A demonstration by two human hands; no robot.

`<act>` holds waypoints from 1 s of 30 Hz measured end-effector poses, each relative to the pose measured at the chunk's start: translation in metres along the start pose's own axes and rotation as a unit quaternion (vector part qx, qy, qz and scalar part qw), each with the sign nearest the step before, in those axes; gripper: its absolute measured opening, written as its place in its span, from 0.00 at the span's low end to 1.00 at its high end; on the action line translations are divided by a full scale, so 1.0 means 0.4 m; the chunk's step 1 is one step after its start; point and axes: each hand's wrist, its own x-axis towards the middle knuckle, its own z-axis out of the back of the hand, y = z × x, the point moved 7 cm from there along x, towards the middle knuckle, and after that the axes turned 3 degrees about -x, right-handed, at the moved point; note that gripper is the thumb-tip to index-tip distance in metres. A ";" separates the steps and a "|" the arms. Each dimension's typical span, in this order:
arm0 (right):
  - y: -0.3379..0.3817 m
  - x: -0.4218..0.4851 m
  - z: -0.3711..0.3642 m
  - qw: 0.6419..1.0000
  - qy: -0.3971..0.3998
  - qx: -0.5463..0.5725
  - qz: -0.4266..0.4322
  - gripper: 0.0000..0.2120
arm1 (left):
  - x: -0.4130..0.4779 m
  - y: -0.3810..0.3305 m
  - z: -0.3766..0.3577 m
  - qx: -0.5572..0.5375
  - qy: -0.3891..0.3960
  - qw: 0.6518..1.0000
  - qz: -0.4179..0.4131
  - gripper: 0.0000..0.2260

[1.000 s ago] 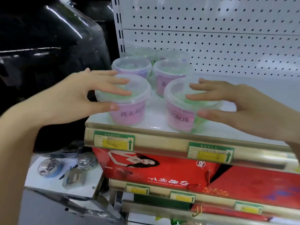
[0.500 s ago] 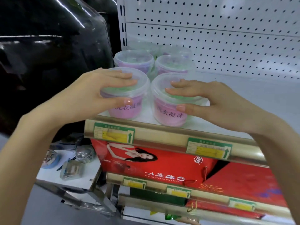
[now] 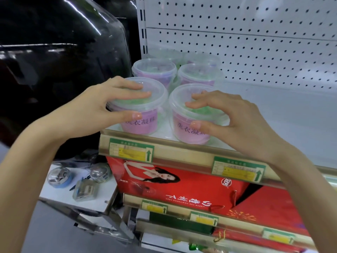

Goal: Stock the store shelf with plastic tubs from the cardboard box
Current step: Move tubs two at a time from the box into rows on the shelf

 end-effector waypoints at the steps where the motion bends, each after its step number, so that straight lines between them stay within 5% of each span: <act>1: 0.000 0.000 0.001 1.000 0.002 0.003 0.002 0.21 | -0.001 0.000 0.000 0.002 -0.001 1.000 0.001 0.22; 18: 0.002 0.005 -0.010 0.999 0.019 0.034 0.019 0.18 | -0.028 -0.014 -0.001 0.063 -0.033 0.997 -0.020 0.22; 24: -0.015 -0.076 0.106 1.000 -0.027 -0.004 -0.014 0.25 | -0.038 -0.132 -0.016 0.127 -0.120 0.981 -0.086 0.27; 30: -0.080 -0.279 0.208 0.986 -0.003 -0.160 -0.052 0.29 | -0.039 -0.355 -0.178 0.114 -0.117 0.972 -0.171 0.23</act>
